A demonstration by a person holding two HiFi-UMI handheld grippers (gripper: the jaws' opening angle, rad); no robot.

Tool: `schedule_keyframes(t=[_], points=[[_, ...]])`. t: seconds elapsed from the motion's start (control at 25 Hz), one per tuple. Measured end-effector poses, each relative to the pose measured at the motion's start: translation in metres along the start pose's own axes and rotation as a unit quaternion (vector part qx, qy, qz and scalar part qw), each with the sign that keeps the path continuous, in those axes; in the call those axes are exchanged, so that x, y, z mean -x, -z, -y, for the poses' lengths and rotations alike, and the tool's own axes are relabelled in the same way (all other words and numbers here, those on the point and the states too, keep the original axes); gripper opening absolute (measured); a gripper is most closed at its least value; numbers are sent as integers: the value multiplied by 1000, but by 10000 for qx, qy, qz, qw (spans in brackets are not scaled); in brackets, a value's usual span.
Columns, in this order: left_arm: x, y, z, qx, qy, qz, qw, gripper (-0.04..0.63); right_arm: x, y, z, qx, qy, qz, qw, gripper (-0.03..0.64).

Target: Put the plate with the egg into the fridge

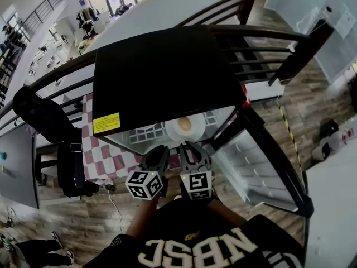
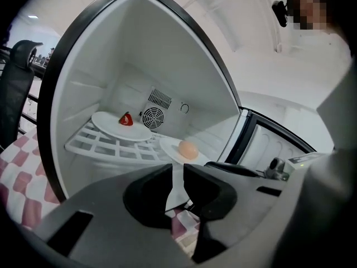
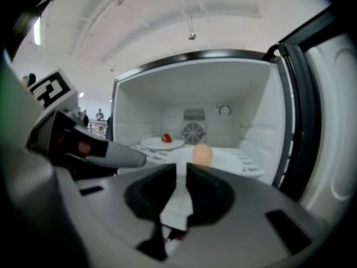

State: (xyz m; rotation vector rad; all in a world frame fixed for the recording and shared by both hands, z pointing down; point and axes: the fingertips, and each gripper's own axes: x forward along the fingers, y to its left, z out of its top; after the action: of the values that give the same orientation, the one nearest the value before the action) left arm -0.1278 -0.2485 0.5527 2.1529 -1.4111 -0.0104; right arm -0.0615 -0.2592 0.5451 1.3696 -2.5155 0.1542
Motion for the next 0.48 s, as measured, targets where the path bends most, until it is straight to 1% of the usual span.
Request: schedule_keyframes(t=[0.16,0.48], points=[[-3,-1,-5,16,-38,-11,10000,78,-6,0,1,109,68,-4,9999,60],[-10,-5,-10,4,-76,30,10000,77,-22,-2,14,53,209,-15,9998,52]])
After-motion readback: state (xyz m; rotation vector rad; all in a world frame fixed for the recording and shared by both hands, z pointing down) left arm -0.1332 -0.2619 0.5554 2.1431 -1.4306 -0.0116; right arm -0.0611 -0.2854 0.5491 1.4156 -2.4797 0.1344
